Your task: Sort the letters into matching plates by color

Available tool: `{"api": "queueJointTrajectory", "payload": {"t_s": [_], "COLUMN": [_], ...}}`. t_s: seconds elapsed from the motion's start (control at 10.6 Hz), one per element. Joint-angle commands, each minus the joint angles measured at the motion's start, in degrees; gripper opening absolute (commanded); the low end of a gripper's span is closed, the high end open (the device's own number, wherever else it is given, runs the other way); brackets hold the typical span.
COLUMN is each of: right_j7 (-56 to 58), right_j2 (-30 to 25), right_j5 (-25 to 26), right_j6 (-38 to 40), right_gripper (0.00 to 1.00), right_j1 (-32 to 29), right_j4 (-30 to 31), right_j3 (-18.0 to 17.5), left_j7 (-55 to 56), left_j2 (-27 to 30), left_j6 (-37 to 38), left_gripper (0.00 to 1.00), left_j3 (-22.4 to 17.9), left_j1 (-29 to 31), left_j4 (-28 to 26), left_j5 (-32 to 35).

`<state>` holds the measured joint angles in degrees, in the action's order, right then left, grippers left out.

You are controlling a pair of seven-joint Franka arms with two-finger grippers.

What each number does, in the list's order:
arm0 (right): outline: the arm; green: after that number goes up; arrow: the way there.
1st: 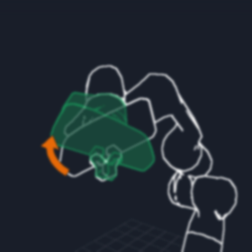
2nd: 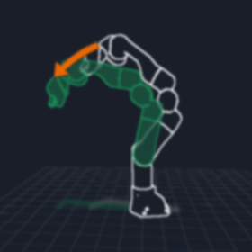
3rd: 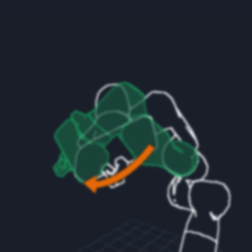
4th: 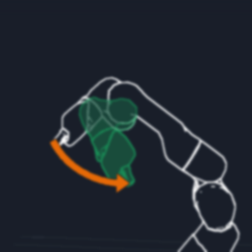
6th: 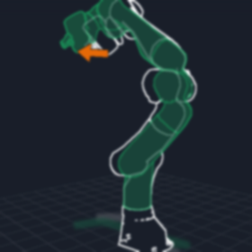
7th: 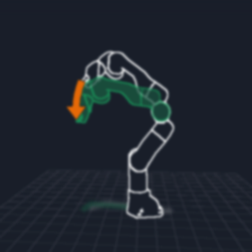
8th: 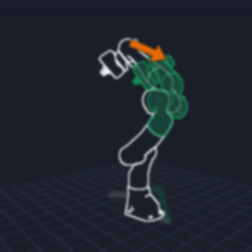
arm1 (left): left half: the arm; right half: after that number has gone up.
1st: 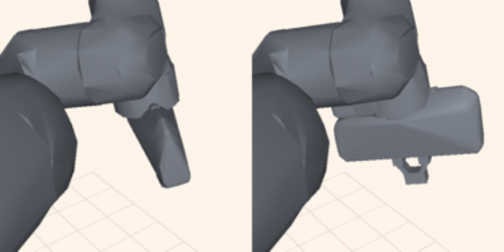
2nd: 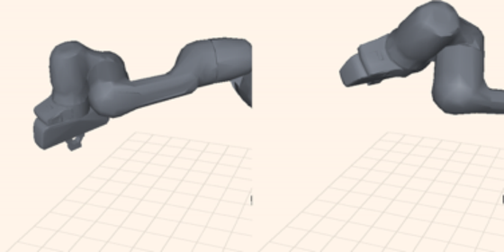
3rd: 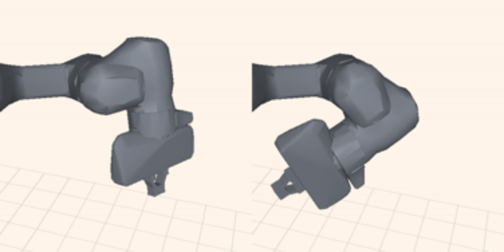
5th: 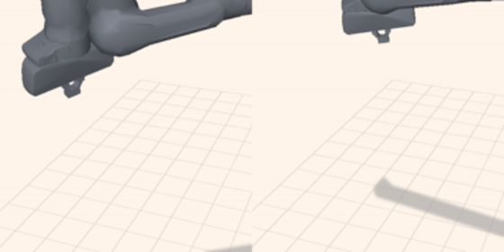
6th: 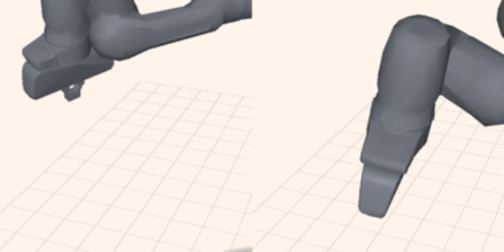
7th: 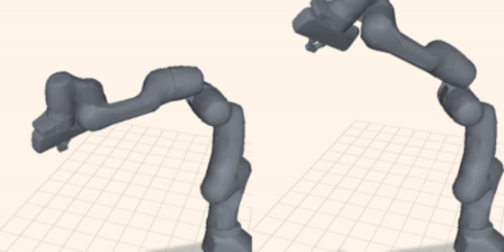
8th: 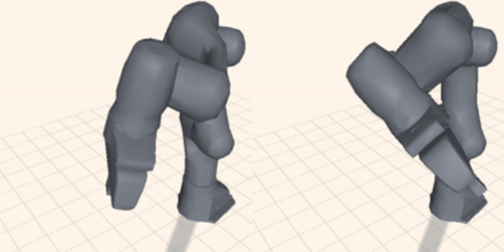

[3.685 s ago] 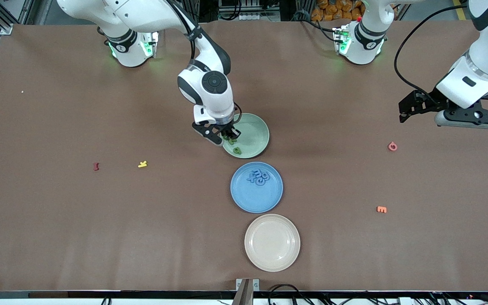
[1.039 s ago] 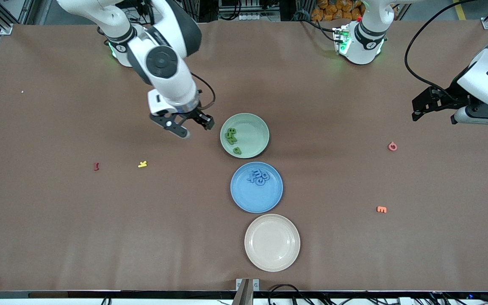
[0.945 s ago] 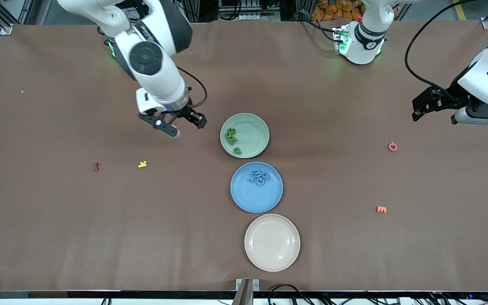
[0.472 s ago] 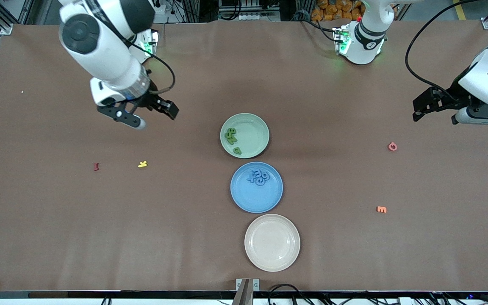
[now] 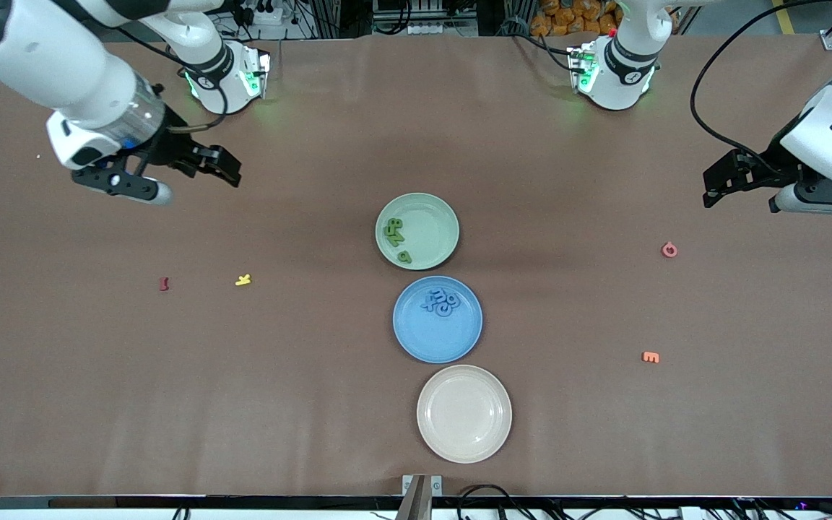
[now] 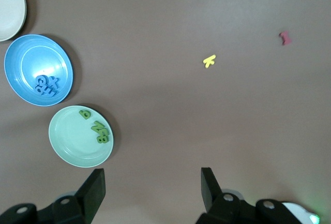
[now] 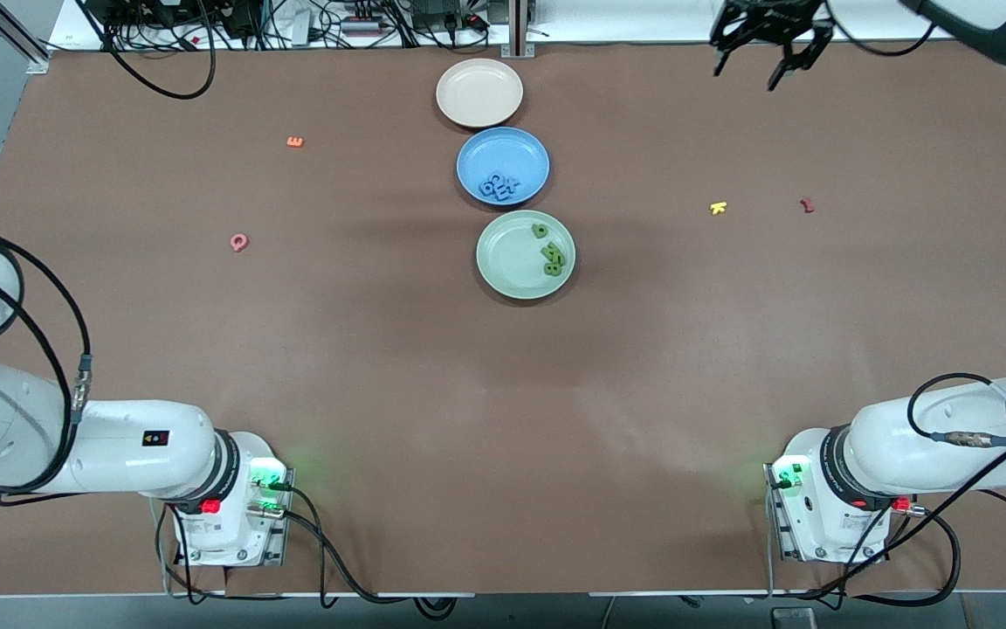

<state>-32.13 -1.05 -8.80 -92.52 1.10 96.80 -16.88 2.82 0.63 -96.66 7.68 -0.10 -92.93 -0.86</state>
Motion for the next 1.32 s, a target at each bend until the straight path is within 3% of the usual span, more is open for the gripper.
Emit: {"api": "queueJointTrajectory", "payload": {"t_s": [0.0,0.19,0.66,0.94,1.23], "right_j7": [11.44,18.46,27.46,30.36,30.28], "right_j2": [-1.32,-2.19,-2.02,-1.50,-1.32], "right_j5": [-0.17,5.59,10.10,10.38,10.20], "right_j6": [3.82,5.50,7.35,7.26,7.00], "right_gripper": [0.83,0.84,0.84,0.84,0.86], "right_j1": [-0.75,-0.84,-0.23,3.19,3.38], "right_j4": [-2.57,-4.24,-6.71,-6.71,-6.62], "right_j3": [3.34,5.10,10.10,14.67,14.69], "left_j7": [-1.23,-1.23,-1.24,-1.23,-1.23], "left_j2": [-0.54,-0.80,-0.89,-0.89,-1.06], "left_j6": [0.86,0.86,0.86,0.86,0.77], "left_gripper": [1.00,1.00,1.00,1.00,1.00], "left_j3": [0.06,0.06,0.06,0.06,0.06], "left_j1": [0.19,0.19,0.28,0.36,0.36], "left_j4": [1.17,1.17,1.17,1.17,1.17], "left_j5": [-0.72,-0.72,-0.72,-0.72,-0.72]}}
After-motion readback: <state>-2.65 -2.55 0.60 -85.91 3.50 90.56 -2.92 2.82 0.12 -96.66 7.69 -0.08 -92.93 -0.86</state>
